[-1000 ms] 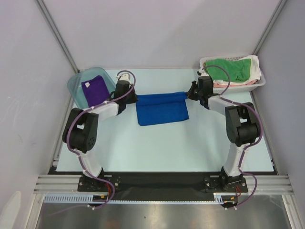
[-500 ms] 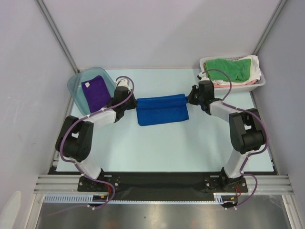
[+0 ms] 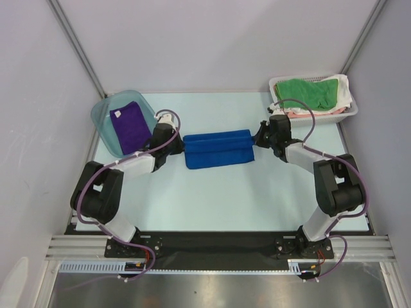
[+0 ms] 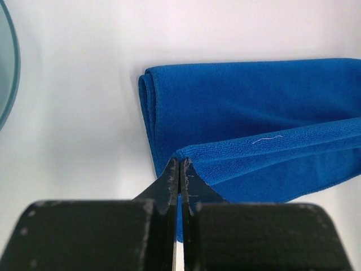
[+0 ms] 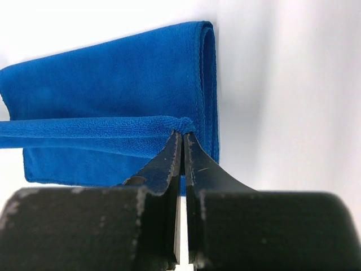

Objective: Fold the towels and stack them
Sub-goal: Fold the towel

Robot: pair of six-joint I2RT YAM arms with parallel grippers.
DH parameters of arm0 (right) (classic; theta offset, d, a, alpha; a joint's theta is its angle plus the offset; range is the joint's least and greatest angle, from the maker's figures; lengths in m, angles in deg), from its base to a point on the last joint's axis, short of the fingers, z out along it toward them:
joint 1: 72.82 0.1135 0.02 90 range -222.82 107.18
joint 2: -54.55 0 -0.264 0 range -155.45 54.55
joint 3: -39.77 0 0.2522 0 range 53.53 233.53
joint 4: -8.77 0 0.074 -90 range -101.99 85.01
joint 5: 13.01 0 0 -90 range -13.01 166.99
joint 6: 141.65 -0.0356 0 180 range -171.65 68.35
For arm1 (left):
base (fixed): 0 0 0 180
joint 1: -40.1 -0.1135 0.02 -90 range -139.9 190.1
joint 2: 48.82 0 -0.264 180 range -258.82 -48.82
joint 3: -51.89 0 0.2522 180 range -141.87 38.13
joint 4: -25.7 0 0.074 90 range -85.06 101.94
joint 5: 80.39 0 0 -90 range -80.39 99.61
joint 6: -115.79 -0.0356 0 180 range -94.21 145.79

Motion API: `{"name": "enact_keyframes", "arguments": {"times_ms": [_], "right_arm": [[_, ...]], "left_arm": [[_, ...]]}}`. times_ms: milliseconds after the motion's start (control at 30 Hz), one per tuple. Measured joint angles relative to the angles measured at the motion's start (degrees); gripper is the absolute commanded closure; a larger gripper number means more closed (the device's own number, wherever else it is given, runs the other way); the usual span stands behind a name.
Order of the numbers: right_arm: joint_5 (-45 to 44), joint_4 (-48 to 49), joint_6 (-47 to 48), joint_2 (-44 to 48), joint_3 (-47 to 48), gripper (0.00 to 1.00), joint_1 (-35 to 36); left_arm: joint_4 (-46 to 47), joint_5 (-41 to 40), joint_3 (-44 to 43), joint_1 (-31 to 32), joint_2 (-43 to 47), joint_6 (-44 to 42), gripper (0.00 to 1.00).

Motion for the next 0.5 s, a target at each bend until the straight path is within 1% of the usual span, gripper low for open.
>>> {"name": "enact_keyframes", "arguments": {"times_ms": [200, 433, 467, 500], "right_arm": [[-0.11, 0.42, -0.15, 1.6, -1.97, 1.0, 0.0], [-0.07, 0.87, -0.7, 2.25, -3.69, 1.0, 0.02], [-0.04, 0.9, -0.85, 2.25, -3.89, 0.97, 0.04], [-0.02, 0.96, -1.03, 2.25, -4.11, 0.93, 0.07]], "left_arm": [[0.66, 0.02, 1.49, 0.5, 2.12, 0.02, 1.0], [1.27, 0.09, 3.13, 1.05, 2.38, 0.02, 0.99], [1.29, 0.13, 3.34, 1.07, 2.38, 0.02, 0.96], [1.31, 0.22, 3.63, 1.14, 2.38, 0.0, 0.86]]}}
